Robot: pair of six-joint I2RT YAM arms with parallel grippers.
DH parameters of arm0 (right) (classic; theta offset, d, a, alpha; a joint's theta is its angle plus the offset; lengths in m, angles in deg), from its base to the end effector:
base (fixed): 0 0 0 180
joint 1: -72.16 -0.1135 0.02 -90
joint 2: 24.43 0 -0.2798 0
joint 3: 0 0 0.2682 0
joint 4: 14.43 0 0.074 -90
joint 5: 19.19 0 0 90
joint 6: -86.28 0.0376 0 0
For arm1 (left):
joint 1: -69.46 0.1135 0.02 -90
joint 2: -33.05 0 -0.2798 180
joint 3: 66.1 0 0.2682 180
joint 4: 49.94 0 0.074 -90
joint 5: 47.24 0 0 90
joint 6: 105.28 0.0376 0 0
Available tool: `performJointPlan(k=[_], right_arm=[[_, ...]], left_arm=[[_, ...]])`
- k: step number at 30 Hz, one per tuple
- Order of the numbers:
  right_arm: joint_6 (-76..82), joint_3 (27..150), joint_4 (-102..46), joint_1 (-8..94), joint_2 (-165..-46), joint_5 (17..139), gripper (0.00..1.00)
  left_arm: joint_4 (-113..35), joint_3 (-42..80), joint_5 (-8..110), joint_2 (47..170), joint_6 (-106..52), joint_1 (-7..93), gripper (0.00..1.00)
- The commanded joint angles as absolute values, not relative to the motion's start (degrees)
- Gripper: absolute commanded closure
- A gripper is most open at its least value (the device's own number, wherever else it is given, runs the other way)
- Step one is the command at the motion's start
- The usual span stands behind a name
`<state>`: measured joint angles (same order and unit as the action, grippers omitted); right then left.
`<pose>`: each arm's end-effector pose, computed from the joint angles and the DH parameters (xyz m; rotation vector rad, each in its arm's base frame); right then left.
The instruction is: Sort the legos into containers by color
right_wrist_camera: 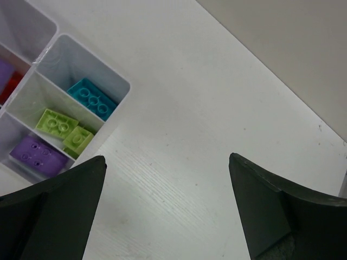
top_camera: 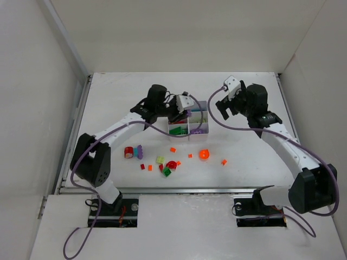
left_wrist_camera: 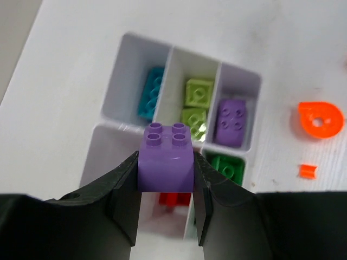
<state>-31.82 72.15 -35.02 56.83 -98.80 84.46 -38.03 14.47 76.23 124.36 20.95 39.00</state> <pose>0.3010 0.0917 0.3297 -0.8664 1.7560 0.0880 0.3232 -0.2141 0.3027 1.3570 1.3725 -0.5049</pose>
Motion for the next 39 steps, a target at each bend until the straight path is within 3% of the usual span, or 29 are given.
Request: performJointPlan(k=[1,11,18,24,25,27,28,29,32,33,36,39], right_arm=[[-27.5,72.4,-30.2,57.6,-97.5,82.6,0.0],[-29.3,66.6,-29.1,57.6,-92.4,82.1,0.0],[-30.4,65.5,-28.6,58.1,-90.5,82.0,0.0],[-30.4,66.5,-28.6,58.1,-91.6,83.1,0.0],[-30.4,66.5,-28.6,58.1,-91.6,83.1,0.0],[-30.4,66.5,-28.6,58.1,-91.6,83.6,0.0],[-30.4,67.1,-28.6,58.1,-91.6,83.6,0.0],[-30.4,67.1,-28.6,58.1,-91.6,83.6,0.0],[-30.4,67.1,-28.6,58.1,-91.6,83.6,0.0],[-30.4,67.1,-28.6,58.1,-91.6,83.6,0.0],[-29.7,68.1,-28.6,58.1,-91.0,83.0,0.0],[-26.4,69.3,-28.6,58.1,-90.4,78.3,0.0]], left_arm=[[-36.6,19.4,83.4,128.3,25.1,34.8,1.0],[-28.8,26.0,84.1,135.3,26.1,28.9,1.0],[-33.3,25.5,74.9,137.0,19.4,27.8,1.0],[-34.0,25.0,74.2,137.6,18.7,27.8,1.0],[-34.0,25.0,74.2,137.6,18.7,27.8,0.96],[-32.6,25.0,74.7,137.6,20.2,27.8,0.79],[-32.6,25.0,74.8,137.6,20.2,27.8,0.68],[-31.9,25.0,74.8,137.6,20.2,27.8,0.49],[-31.9,24.4,74.8,137.0,20.2,28.3,0.33],[-31.9,24.4,74.8,137.0,20.2,28.3,0.23],[-32.5,25.0,74.8,136.4,18.9,28.9,0.1],[-31.9,26.9,75.3,135.8,17.2,29.4,0.06]])
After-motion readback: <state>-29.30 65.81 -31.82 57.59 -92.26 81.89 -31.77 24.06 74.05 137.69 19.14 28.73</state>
